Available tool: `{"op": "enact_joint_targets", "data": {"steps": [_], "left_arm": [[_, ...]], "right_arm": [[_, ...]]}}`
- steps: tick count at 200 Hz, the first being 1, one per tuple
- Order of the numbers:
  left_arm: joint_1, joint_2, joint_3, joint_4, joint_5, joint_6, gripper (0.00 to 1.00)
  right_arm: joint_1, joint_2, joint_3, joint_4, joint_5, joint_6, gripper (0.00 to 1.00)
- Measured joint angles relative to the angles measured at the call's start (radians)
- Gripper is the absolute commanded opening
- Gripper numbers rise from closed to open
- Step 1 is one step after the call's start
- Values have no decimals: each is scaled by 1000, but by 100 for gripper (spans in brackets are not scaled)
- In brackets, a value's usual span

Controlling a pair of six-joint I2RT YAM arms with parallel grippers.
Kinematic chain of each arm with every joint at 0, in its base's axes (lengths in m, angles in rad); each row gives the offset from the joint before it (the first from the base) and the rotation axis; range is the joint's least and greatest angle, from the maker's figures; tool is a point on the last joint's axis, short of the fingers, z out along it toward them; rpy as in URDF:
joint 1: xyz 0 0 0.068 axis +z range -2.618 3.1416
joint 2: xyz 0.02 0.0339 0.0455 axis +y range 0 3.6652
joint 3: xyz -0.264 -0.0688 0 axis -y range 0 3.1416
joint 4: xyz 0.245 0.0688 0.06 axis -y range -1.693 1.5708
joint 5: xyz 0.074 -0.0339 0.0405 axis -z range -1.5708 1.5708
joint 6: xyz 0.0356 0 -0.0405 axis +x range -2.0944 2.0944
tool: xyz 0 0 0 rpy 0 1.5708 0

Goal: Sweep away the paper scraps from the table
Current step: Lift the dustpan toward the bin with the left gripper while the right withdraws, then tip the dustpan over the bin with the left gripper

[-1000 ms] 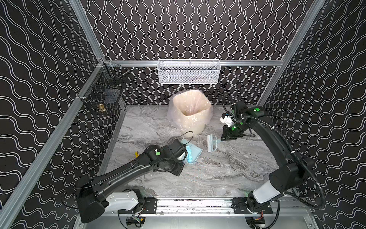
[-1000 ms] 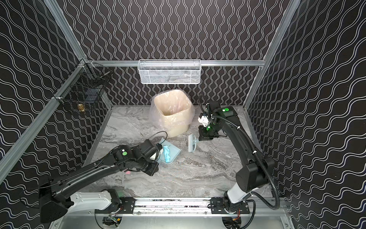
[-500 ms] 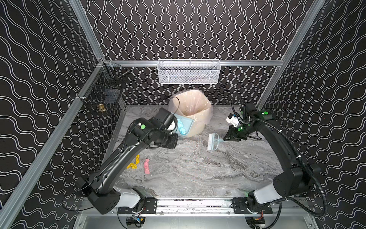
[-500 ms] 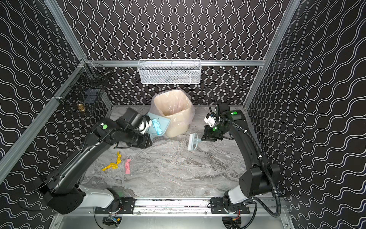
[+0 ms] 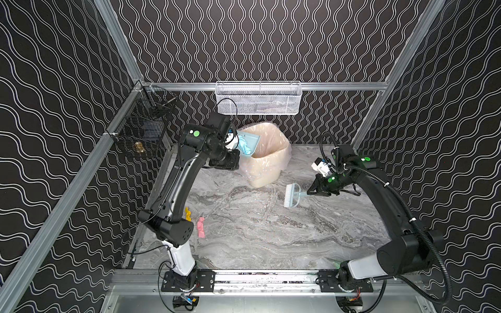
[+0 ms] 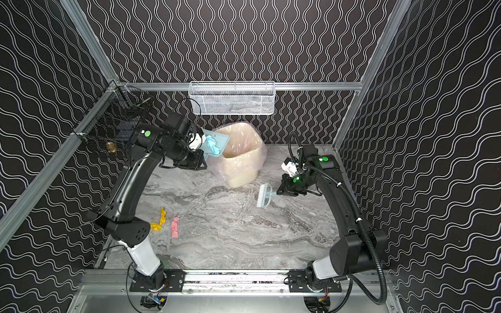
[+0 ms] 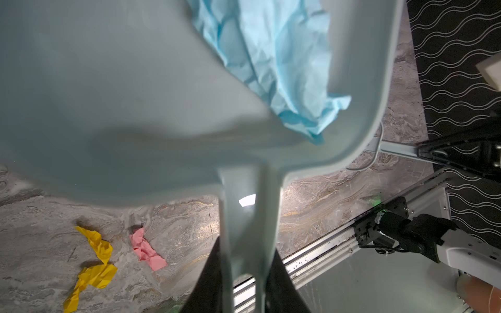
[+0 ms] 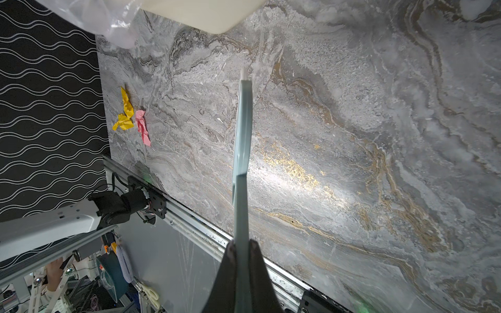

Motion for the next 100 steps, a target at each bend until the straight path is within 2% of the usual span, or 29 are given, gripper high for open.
{"op": "enact_joint_targets", "data": {"steps": [39,100], "left_arm": [[11,97,87,-21,-55,28,0],[-9,188,209,-59,-230,55,0]], "right_arm": [[0,-33,-31,5,2,14,0],[0,-51,-56,1,15,15,0]]}}
